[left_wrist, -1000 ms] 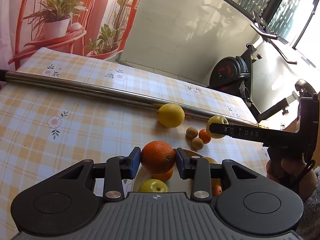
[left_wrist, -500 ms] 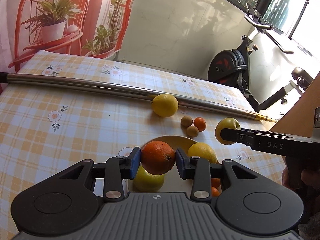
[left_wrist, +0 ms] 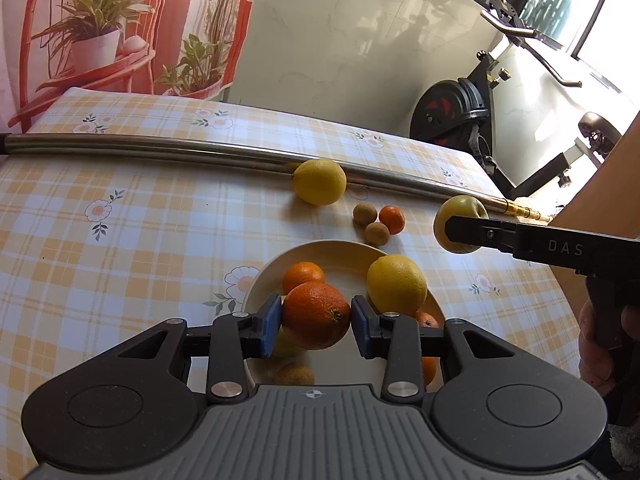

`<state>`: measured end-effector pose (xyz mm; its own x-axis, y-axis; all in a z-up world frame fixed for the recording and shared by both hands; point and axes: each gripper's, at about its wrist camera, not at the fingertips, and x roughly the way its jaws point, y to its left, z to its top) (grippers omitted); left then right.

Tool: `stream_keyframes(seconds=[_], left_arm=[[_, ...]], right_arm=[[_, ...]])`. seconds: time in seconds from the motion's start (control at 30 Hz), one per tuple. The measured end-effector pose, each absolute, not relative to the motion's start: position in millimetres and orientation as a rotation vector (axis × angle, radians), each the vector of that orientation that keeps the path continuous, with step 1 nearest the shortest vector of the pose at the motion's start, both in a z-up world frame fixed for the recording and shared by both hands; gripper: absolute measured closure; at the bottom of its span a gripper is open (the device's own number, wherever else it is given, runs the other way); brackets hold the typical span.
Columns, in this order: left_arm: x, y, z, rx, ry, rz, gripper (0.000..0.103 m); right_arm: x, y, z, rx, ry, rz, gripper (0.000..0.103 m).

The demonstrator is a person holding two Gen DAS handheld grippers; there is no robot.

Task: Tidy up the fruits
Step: 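Grasp the green apple with the right tool while the left tool carries the mandarin, then carry the mandarin and the green apple over the white plate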

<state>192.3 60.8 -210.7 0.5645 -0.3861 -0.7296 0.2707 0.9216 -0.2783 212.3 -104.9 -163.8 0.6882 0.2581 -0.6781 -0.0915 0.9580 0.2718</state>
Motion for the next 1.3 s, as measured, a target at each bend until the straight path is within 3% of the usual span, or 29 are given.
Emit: stream_keyframes(seconds=[0.57, 0.87, 1.3], left_arm=[[164.4, 75.9, -180.6, -0.118, 0.854, -0.407, 0.063], [175.8, 85.9, -189.6, -0.127, 0.874, -0.389, 0.063], [172.7, 70.1, -228.3, -0.129, 0.985, -0.458, 0.063]], right_arm=[[167.4, -121.1, -152.3, 0.272, 0.768, 0.206, 0.061], [161.6, -95.1, -187.9, 0.225, 0.899, 0.227, 0.061], [166.4, -67.4, -196.0, 0.178, 0.954, 0.322, 0.061]])
